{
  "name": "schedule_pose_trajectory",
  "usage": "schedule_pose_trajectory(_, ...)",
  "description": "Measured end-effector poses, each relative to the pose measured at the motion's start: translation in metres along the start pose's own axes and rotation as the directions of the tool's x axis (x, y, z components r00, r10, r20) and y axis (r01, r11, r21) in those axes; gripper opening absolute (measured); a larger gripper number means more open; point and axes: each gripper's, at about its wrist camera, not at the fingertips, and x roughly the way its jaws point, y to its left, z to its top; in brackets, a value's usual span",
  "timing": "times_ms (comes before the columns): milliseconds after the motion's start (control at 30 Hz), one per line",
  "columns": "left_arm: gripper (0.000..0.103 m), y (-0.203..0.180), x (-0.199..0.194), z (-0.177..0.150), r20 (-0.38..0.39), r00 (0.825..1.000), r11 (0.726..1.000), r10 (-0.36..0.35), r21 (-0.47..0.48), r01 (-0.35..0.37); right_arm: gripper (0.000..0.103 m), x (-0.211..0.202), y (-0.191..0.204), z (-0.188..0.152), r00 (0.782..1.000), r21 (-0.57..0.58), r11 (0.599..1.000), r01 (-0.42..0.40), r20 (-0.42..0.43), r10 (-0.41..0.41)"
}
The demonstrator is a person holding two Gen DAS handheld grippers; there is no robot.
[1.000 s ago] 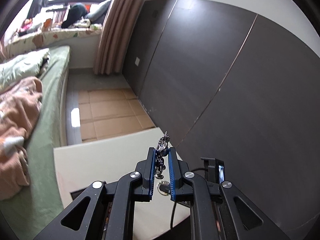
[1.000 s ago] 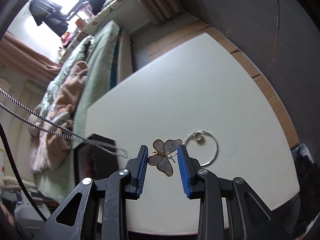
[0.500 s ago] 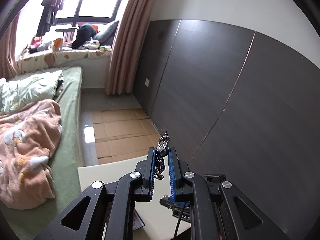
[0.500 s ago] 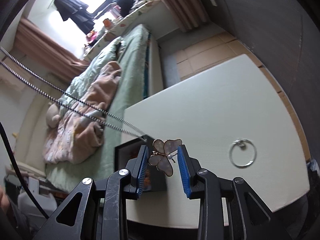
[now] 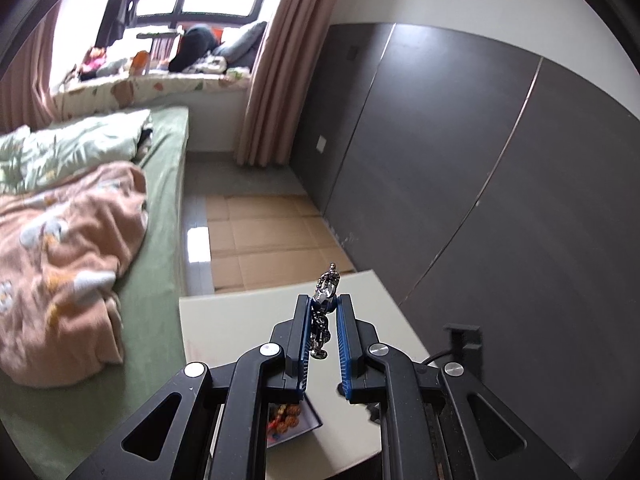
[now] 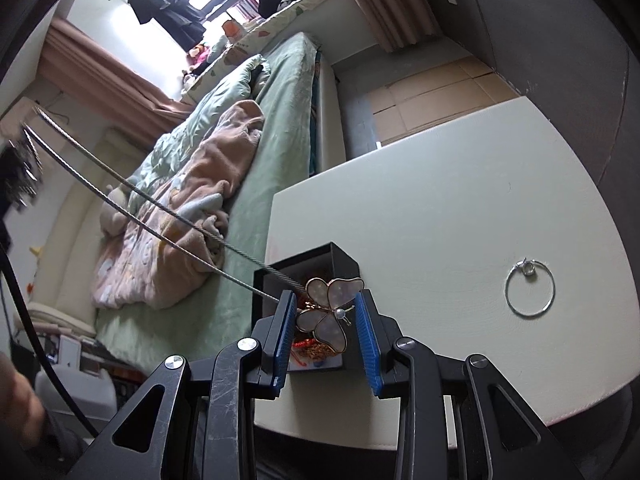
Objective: Organize jewelry
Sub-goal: 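Carry the chain and butterfly pendant over the black box and open both tools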
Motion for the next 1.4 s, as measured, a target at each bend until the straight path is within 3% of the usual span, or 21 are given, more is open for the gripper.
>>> schedule_pose_trajectory(200,0.013,0.017,0.036,-0.031,-0.089,0.996,0.999,-0.006,-0.049,0.002,0.032,0.002,-0.003,0.0,1.0,0.013,1.0,0.007,0.003,-0.007)
schedule_pose_trajectory(500,0.013,0.041,0.1,-0.076,-0.221,0.975,0.99,-0.018,-0.142,-0.014,0.032,0.005,-0.001,-0.006,1.0,0.001,1.0,0.011,0.001,-0.011)
schedule_pose_trajectory(567,0.013,0.052,0.112,-0.081,-0.261,0.965,0.982,-0.001,-0.18,-0.048,0.032,0.008,-0.001,-0.008,1.0,-0.001,1.0,0.007,-0.005,-0.007)
schedule_pose_trajectory(700,0.014,0.073,0.124,-0.091,-0.304,0.952,0.958,-0.031,-0.281,-0.058,0.032,0.014,0.002,-0.008,1.0,-0.008,1.0,0.0,-0.019,0.0)
schedule_pose_trajectory(767,0.021,0.076,0.121,-0.092,-0.304,0.953,0.96,-0.014,-0.272,-0.073,0.032,0.017,0.006,-0.007,1.0,-0.018,1.0,-0.008,-0.024,0.007)
schedule_pose_trajectory(833,0.069,0.081,0.113,-0.092,-0.285,0.958,0.958,-0.023,-0.281,-0.06,0.032,0.021,0.011,-0.006,0.999,-0.039,0.999,-0.019,-0.027,0.018)
schedule_pose_trajectory(900,0.085,0.086,0.102,-0.09,-0.24,0.971,0.954,-0.01,-0.293,-0.063,0.032,0.025,0.017,-0.007,0.999,-0.055,0.998,-0.032,-0.031,0.03)
schedule_pose_trajectory(1333,0.084,0.128,0.064,-0.097,-0.185,0.981,0.925,0.06,-0.358,-0.124,0.032,0.071,0.033,-0.009,0.99,-0.03,0.993,-0.111,-0.096,0.107)
schedule_pose_trajectory(1367,0.084,0.13,0.063,-0.097,-0.184,0.98,0.925,0.069,-0.355,-0.132,0.037,0.074,0.033,-0.009,0.987,-0.03,0.992,-0.121,-0.109,0.117)
schedule_pose_trajectory(1400,0.084,0.13,0.061,-0.097,-0.18,0.981,0.925,0.075,-0.354,-0.136,0.049,0.076,0.033,-0.01,0.985,-0.028,0.992,-0.127,-0.118,0.122)
